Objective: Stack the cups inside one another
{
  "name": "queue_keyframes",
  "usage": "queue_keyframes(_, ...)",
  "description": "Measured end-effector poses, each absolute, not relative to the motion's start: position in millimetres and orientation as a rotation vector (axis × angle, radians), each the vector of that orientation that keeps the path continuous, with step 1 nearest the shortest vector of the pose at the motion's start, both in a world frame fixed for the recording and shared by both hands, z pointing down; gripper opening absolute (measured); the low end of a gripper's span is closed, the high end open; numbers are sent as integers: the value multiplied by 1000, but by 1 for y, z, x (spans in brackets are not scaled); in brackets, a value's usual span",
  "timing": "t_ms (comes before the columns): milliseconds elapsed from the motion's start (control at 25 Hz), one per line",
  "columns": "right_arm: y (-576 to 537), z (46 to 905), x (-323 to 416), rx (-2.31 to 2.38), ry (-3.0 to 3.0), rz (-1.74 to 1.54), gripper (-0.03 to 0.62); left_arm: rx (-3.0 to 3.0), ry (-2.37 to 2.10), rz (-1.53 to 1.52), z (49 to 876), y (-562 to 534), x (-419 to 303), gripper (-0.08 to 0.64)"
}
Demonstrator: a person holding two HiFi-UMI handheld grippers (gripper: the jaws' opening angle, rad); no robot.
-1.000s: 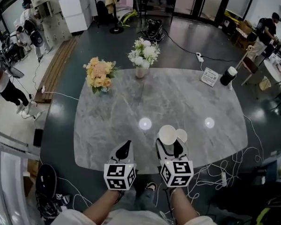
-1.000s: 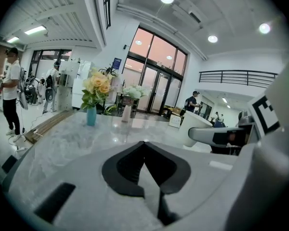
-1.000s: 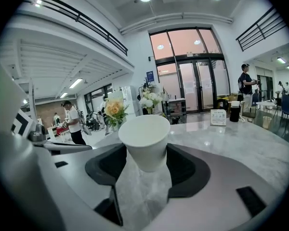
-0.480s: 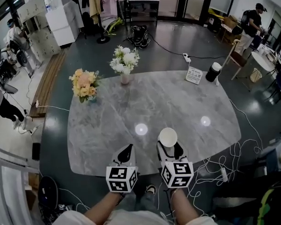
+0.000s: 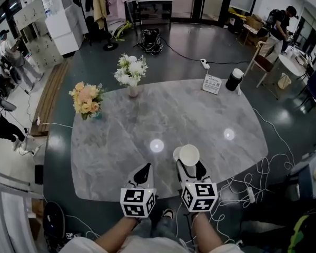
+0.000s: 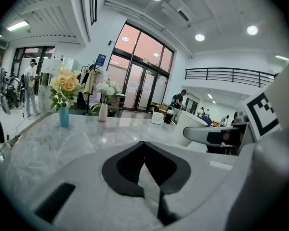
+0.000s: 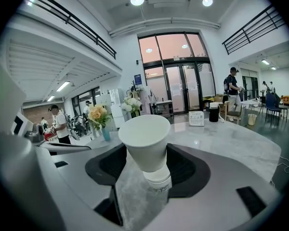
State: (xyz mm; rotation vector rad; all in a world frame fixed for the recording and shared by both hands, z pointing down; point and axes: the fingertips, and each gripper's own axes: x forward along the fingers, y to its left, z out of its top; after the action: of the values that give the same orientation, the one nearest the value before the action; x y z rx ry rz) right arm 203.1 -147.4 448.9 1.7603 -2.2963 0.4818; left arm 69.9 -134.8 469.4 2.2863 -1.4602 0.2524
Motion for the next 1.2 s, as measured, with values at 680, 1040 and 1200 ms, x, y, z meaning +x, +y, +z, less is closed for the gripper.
queue_keyframes(680, -173, 485, 213, 1706, -2285, 557, 236, 2239, -1412, 317, 504, -160, 93, -5)
queue_keyframes(1040, -180, 500, 209, 1678, -2267, 577, 236, 2217, -1404, 334, 517, -170, 90, -5)
queue_keyframes(1200, -182, 503, 207, 1669, -2262, 576, 236, 2209, -1404, 338, 520, -172, 89, -5)
